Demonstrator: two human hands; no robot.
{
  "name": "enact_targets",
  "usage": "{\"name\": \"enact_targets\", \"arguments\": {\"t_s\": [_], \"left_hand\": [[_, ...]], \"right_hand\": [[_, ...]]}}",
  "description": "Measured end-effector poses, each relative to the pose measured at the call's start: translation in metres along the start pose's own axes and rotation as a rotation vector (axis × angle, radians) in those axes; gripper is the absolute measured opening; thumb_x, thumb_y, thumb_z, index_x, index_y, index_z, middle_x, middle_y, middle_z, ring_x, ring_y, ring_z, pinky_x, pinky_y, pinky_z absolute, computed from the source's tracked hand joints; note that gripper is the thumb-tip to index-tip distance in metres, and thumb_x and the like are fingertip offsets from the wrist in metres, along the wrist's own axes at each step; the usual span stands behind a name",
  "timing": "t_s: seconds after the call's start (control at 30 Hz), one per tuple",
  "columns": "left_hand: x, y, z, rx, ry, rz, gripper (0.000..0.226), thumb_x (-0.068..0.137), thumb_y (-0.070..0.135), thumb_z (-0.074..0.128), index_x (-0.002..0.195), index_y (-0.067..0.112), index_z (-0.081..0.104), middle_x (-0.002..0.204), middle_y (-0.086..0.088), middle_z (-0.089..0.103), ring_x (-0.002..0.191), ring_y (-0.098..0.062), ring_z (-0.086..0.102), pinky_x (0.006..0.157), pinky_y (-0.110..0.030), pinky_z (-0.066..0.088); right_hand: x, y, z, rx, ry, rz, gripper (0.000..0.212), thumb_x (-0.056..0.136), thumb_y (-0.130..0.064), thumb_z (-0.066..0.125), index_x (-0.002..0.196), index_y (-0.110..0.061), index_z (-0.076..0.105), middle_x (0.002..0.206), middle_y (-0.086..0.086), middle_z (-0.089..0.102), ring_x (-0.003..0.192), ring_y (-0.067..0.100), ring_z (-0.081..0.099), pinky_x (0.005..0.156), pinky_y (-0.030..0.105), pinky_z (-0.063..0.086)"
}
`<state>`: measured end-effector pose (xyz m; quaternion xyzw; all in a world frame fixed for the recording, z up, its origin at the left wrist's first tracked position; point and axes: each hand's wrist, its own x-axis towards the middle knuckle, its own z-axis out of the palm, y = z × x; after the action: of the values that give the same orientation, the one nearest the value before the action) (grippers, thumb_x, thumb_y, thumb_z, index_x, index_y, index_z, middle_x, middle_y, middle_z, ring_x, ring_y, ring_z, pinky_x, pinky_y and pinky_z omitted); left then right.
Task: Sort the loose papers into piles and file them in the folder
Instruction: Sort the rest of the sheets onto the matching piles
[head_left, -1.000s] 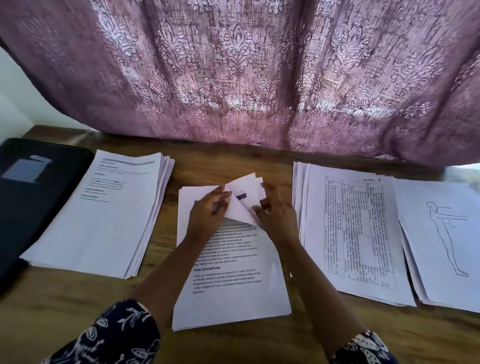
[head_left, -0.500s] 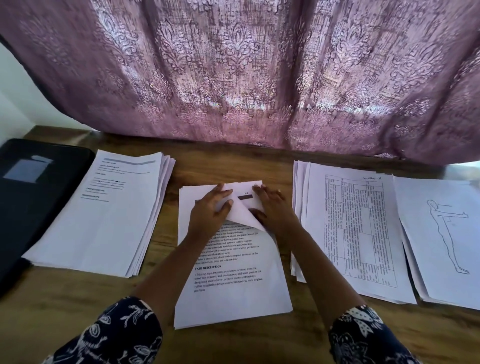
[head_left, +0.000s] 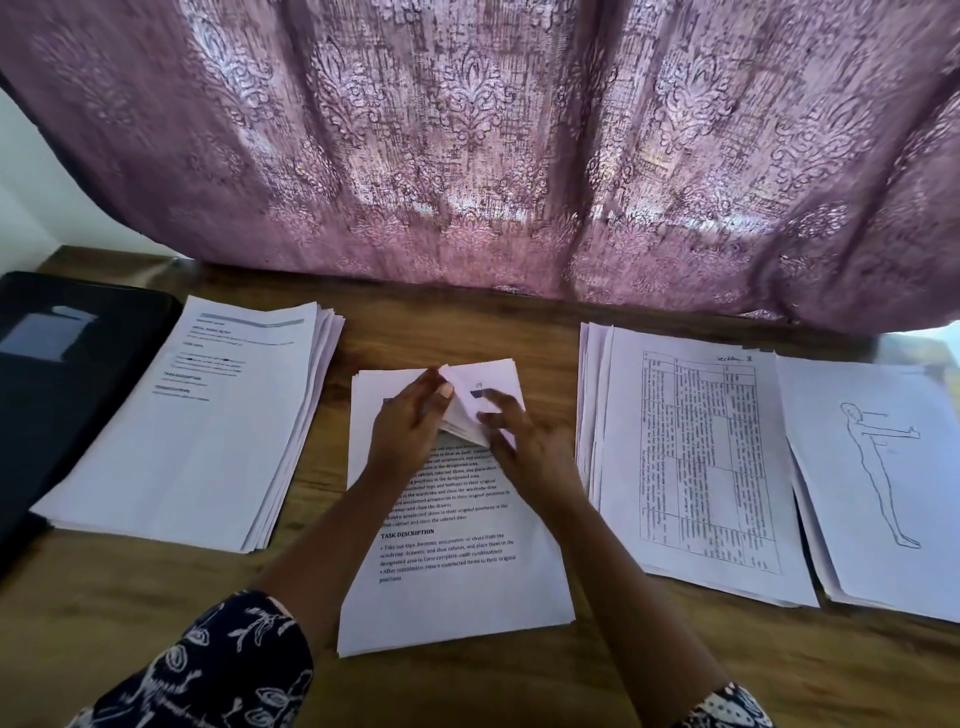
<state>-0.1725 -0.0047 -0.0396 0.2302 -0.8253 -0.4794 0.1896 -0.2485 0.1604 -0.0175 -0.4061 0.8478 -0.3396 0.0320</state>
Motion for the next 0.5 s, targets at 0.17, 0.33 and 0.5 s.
{"name": "enact_targets", "arguments": {"t_s": [0.17, 0.33, 0.5], "left_hand": [[0.003, 0.003, 0.000, 0.114, -0.012, 0.008, 0.066, 0.089, 0.051, 0.057, 0.147, 0.027, 0.035, 0.143, 0.009, 0.046, 0.109, -0.002, 0.051, 0.093, -0.024, 0.044], [0.006, -0.005, 0.001, 0.209, -0.011, 0.078, 0.049, 0.092, 0.042, 0.056, 0.137, 0.023, 0.052, 0.147, 0.002, 0.046, 0.132, -0.020, 0.047, 0.108, -0.032, 0.033], [0.006, -0.005, 0.001, 0.238, -0.034, 0.065, 0.052, 0.087, 0.048, 0.048, 0.131, 0.022, 0.059, 0.148, 0.006, 0.043, 0.133, -0.017, 0.045, 0.105, -0.025, 0.027]], "right_hand": [[-0.005, 0.002, 0.006, -0.111, 0.032, -0.153, 0.029, 0.092, -0.033, 0.051, 0.113, -0.016, 0.060, 0.098, 0.007, 0.072, 0.074, 0.024, 0.068, 0.058, 0.031, 0.056], [0.030, 0.010, -0.010, -0.004, 0.012, 0.043, 0.029, 0.095, -0.027, 0.057, 0.122, -0.019, 0.061, 0.119, 0.004, 0.067, 0.095, 0.024, 0.067, 0.081, 0.035, 0.056], [0.049, 0.035, -0.001, -0.352, -0.268, 0.011, 0.062, 0.097, -0.041, 0.048, 0.149, -0.014, 0.028, 0.153, 0.011, 0.033, 0.139, 0.027, 0.033, 0.115, 0.041, 0.019]]}}
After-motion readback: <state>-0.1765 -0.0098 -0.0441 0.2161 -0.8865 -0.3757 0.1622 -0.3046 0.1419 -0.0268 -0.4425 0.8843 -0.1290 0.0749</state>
